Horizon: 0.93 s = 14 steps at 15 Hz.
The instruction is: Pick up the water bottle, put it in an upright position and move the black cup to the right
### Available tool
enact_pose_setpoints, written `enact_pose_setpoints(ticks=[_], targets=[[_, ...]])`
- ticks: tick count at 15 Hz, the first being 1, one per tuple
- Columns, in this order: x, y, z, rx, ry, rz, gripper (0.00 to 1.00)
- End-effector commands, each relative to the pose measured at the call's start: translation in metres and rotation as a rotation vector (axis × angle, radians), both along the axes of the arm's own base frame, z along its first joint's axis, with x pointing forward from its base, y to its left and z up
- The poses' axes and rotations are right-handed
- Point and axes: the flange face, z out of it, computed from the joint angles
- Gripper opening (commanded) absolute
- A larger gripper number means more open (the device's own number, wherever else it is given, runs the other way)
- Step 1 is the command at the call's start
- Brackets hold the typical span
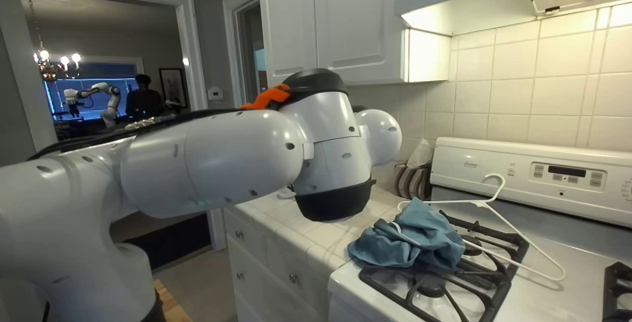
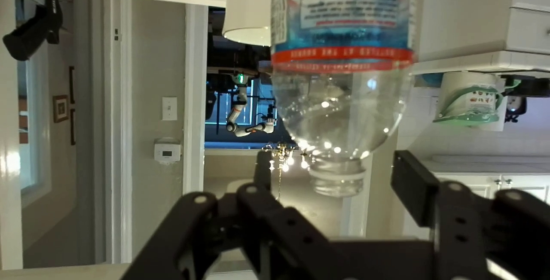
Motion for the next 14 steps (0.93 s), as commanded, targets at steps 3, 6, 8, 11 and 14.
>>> enact_pose_setpoints(ticks=[3, 6, 8, 11, 14], targets=[[-0.003, -0.003, 0.010, -0.040, 0.023, 0.002, 1.00], [-0.015, -0.008, 0.008, -0.095, 0.050, -0.007, 1.00], [-0.026, -0.013, 0.008, -0.140, 0.063, -0.019, 1.00], [-0.038, -0.029, 0.013, -0.241, 0.021, -0.096, 1.00], [-0.051, -0.040, 0.030, -0.336, -0.050, -0.204, 1.00]])
